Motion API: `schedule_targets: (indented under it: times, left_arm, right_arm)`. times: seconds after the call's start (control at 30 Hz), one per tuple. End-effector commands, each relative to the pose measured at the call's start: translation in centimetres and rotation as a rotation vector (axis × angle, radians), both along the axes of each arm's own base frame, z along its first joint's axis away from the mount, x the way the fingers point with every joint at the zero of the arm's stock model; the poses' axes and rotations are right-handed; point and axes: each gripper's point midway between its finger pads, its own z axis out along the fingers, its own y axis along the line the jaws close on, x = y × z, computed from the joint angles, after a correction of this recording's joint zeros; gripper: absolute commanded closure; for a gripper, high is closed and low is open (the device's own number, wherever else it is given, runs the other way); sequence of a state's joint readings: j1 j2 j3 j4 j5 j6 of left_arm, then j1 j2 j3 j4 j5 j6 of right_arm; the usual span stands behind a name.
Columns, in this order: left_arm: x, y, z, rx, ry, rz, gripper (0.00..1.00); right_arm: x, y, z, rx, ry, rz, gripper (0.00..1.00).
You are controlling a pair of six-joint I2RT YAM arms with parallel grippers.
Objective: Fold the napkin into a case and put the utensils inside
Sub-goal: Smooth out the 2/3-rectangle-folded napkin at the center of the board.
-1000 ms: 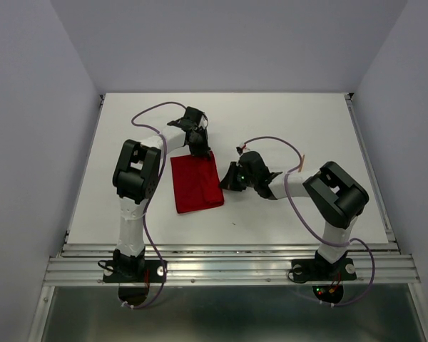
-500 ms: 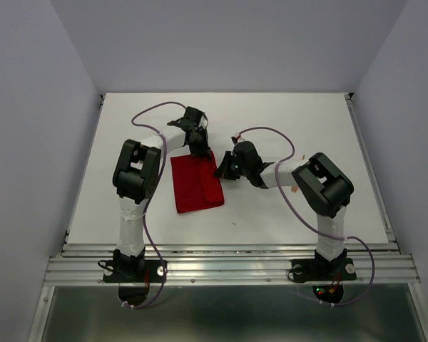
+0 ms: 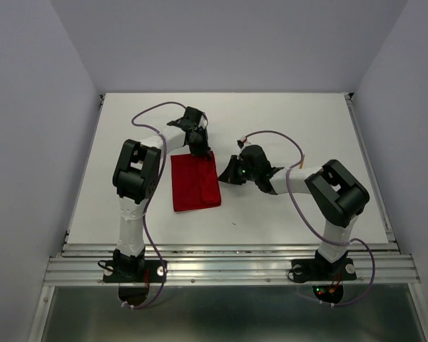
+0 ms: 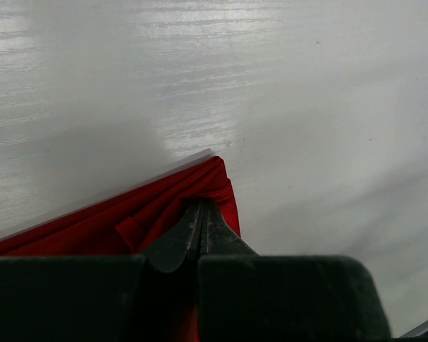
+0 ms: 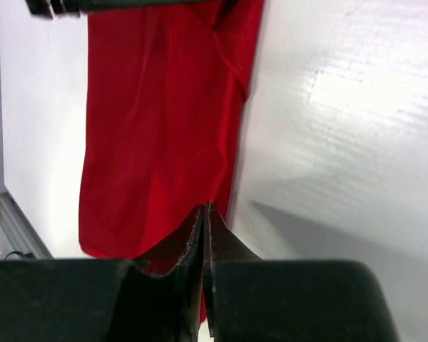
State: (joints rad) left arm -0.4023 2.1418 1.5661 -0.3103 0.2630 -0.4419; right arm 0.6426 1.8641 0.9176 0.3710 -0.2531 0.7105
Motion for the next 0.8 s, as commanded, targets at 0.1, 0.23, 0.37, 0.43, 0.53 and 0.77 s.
schedule_targets:
  times: [0.1,0.23,0.37,0.43,0.53,0.77]
  left_arm:
    - [0.0,0.6,-1.1,0.029,0.023,-0.004,1.0]
    - [0.0,0.6,-1.3,0.028,0.028,-0.003,1.0]
    - [0.0,0.7,-1.3,0.029,0.028,-0.002,1.0]
    - [-0.1,0.7,-1.4,0.032,0.03,-0.001,1.0]
    - [-0.1,0.7,-1.4,0.031,0.032,0.0,1.0]
    - [-0.1,0.8,-1.3,0.034,0.029,0.0,1.0]
  right_arm:
    - [-3.1,0.4,0.5,0.039,-0.004,0.117,0.94]
    - [-5.4,0.8,-3.0,0.012,0.08,0.222,0.95]
    - [-5.6,0.1,-3.9,-0.022,0.076,0.213,0.96]
    - [-5.5,-0.4,-3.3,-0.033,0.053,0.198,0.96]
    - [-5.1,-0.3,-1.0,-0.034,-0.01,0.19,0.95]
    - [-5.6,0.4,2.8,-0.006,-0.084,0.222,0.95]
